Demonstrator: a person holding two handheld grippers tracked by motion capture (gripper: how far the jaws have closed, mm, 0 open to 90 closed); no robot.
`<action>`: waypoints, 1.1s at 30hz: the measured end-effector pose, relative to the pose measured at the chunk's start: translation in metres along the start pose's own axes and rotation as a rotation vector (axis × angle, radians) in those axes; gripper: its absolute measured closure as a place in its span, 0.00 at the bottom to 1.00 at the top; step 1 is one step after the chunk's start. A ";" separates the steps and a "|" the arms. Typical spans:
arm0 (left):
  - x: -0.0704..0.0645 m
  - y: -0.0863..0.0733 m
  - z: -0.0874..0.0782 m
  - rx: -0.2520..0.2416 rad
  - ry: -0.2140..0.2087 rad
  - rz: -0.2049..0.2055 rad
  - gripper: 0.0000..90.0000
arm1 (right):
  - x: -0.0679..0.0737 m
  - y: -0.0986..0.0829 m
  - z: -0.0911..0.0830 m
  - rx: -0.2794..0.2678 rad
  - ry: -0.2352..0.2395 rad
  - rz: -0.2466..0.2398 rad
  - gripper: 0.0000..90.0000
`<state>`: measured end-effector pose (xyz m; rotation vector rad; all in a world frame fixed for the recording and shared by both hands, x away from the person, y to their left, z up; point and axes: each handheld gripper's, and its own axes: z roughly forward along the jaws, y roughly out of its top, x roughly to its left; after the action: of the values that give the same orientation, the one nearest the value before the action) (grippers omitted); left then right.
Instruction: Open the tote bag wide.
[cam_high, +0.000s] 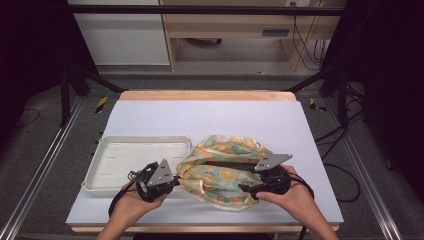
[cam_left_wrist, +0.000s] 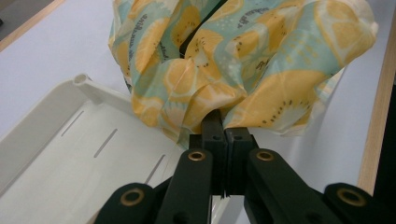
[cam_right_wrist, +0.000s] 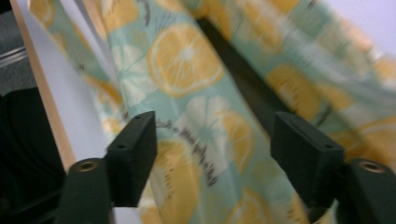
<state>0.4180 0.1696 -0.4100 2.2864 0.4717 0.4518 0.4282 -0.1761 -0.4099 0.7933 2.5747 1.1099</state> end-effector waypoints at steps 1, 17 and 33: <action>-0.001 0.001 0.001 0.000 -0.001 -0.002 1.00 | 0.003 -0.002 0.002 0.012 0.002 -0.007 0.55; 0.003 0.008 -0.004 0.025 0.034 -0.011 0.61 | 0.017 -0.017 -0.007 -0.087 -0.079 -0.057 1.00; 0.046 0.073 0.003 0.078 0.020 0.029 0.39 | 0.023 -0.030 -0.004 -0.103 -0.055 -0.062 1.00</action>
<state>0.4743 0.1407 -0.3504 2.3681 0.4737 0.4787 0.3958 -0.1833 -0.4289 0.7049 2.4580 1.1742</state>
